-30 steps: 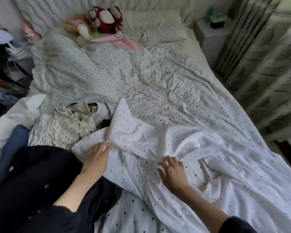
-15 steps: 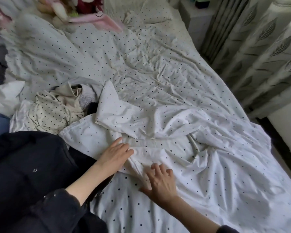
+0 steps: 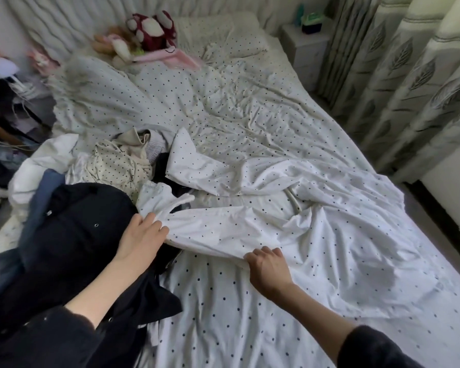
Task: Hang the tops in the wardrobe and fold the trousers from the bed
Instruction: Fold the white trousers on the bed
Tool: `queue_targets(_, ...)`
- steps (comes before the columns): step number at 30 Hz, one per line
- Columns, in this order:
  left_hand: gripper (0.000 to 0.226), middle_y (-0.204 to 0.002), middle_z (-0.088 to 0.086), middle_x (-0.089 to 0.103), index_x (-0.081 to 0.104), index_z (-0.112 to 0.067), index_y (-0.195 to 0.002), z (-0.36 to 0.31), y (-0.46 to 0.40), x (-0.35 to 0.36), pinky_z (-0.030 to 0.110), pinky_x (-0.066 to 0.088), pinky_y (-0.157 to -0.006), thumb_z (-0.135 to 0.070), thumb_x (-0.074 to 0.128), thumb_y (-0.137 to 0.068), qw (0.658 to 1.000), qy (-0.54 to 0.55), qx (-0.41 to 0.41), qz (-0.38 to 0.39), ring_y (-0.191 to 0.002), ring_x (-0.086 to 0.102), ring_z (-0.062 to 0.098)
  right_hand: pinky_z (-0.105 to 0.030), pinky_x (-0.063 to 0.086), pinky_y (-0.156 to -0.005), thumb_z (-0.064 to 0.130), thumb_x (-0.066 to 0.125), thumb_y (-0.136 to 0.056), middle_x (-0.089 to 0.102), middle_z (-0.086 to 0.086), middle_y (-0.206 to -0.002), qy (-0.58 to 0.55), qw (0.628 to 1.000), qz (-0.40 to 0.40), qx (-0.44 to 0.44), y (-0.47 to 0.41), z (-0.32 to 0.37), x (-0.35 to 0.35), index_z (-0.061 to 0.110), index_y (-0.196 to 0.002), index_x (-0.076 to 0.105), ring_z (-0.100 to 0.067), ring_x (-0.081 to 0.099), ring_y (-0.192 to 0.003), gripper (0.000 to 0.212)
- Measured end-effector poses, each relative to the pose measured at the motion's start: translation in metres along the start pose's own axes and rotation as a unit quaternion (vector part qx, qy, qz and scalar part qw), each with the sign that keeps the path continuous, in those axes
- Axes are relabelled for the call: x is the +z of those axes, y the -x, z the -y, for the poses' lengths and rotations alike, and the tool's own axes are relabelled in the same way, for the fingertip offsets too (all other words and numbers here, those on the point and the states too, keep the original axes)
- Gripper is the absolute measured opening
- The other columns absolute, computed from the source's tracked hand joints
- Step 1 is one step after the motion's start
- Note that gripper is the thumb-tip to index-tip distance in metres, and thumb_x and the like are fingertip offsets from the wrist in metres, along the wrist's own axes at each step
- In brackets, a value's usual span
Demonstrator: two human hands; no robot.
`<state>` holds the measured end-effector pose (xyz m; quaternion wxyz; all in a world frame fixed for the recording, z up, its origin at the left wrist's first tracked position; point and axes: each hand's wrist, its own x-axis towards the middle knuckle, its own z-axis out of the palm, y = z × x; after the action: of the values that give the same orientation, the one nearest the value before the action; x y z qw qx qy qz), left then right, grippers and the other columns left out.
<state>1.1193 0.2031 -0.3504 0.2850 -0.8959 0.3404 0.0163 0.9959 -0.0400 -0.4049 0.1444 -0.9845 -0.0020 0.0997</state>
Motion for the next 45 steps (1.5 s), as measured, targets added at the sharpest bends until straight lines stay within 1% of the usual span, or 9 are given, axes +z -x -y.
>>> queue_targets(8,0.032,-0.121,-0.006,0.051,0.050,-0.025,-0.120,0.031,0.015,0.000,0.036,0.025,-0.097,-0.015,0.045,-0.090,0.996,-0.079,0.001,-0.046,-0.132,0.028,0.023,-0.028,0.032,-0.066,0.002,0.039,-0.084,0.065,-0.010,-0.099,-0.002,0.993,0.069,0.099,0.049,0.021,0.024,0.011,-0.093,0.061,-0.029,0.058,-0.095,0.025)
queue_targets(14,0.016,-0.065,-0.001,0.062,0.068,-0.016,-0.073,0.095,0.056,0.034,0.039,0.036,-0.078,-0.012,0.075,-0.059,0.987,-0.061,0.069,-0.131,-0.092,0.061,0.026,-0.032,0.044,-0.076,0.003,0.035,-0.085,0.062,-0.010,-0.113,-0.068,0.966,0.124,0.216,0.055,0.089,0.054,0.019,-0.124,0.054,-0.028,0.057,-0.104,0.046)
queue_targets(17,0.004,-0.066,-0.002,0.062,0.065,-0.017,-0.073,0.089,0.089,0.064,0.035,0.037,-0.073,-0.013,0.067,-0.073,0.997,0.041,0.018,-0.060,-0.082,0.058,0.022,-0.035,0.048,-0.087,0.009,0.034,-0.091,0.061,-0.012,-0.120,-0.115,0.962,0.129,0.212,0.039,0.127,0.057,0.014,-0.125,0.054,-0.029,0.057,-0.110,0.040)
queue_targets(21,0.027,-0.104,-0.005,0.063,0.061,-0.023,-0.105,0.080,0.109,0.104,0.028,0.033,-0.089,-0.028,0.036,-0.095,0.991,0.109,0.015,0.071,-0.111,0.046,0.017,-0.036,0.043,-0.092,0.026,0.034,-0.100,0.058,-0.014,-0.128,-0.154,0.962,0.106,0.199,0.012,0.164,0.051,0.011,-0.126,0.055,-0.030,0.053,-0.116,0.037)
queue_targets(26,0.036,-0.091,-0.008,0.056,0.060,-0.025,-0.082,0.102,0.103,0.114,0.028,0.039,-0.082,-0.055,0.042,-0.091,0.938,0.344,-0.042,0.030,-0.102,0.052,0.016,-0.035,0.038,-0.100,0.027,0.036,-0.100,0.047,-0.010,-0.140,-0.157,0.971,0.063,0.167,-0.031,0.201,0.041,0.016,-0.140,0.043,-0.027,0.045,-0.127,0.042)
queue_targets(29,0.028,-0.110,0.006,0.053,0.057,-0.011,-0.109,0.119,0.085,0.114,0.033,0.042,-0.080,-0.034,0.048,-0.095,0.866,0.470,-0.160,-0.056,-0.106,0.051,0.025,-0.036,0.034,-0.105,0.028,0.036,-0.101,0.039,-0.007,-0.147,-0.159,0.979,0.028,0.128,-0.054,0.221,0.038,0.017,-0.144,0.035,-0.025,0.038,-0.132,0.045)
queue_targets(34,0.060,-0.137,0.017,0.044,0.031,0.000,-0.139,0.128,0.053,0.119,0.040,0.035,-0.101,-0.038,0.047,-0.095,0.742,0.611,-0.262,0.089,-0.129,0.038,0.033,-0.039,0.026,-0.112,0.031,0.037,-0.101,0.015,-0.005,-0.158,-0.160,0.982,0.010,0.096,-0.078,0.248,0.045,0.021,-0.150,0.020,-0.023,0.017,-0.143,0.053)
queue_targets(39,0.021,-0.088,0.006,0.053,0.052,-0.006,-0.093,0.128,0.054,0.124,0.038,0.038,-0.075,-0.026,0.045,-0.098,0.721,0.638,-0.270,0.028,-0.102,0.053,0.035,-0.042,0.031,-0.110,0.026,0.041,-0.099,0.012,-0.003,-0.157,-0.149,0.986,-0.026,0.073,-0.088,0.259,0.054,0.020,-0.146,0.027,-0.024,0.013,-0.144,0.049)
queue_targets(45,0.020,-0.093,0.006,0.051,0.045,-0.006,-0.106,0.146,0.073,0.141,0.032,0.034,-0.066,-0.023,0.036,-0.100,0.730,0.610,-0.297,-0.074,-0.082,0.048,0.022,-0.051,0.016,-0.111,0.037,0.043,-0.097,-0.001,-0.001,-0.159,-0.073,0.997,-0.005,0.037,-0.103,0.274,0.063,0.026,-0.149,0.018,-0.024,-0.003,-0.146,0.059)
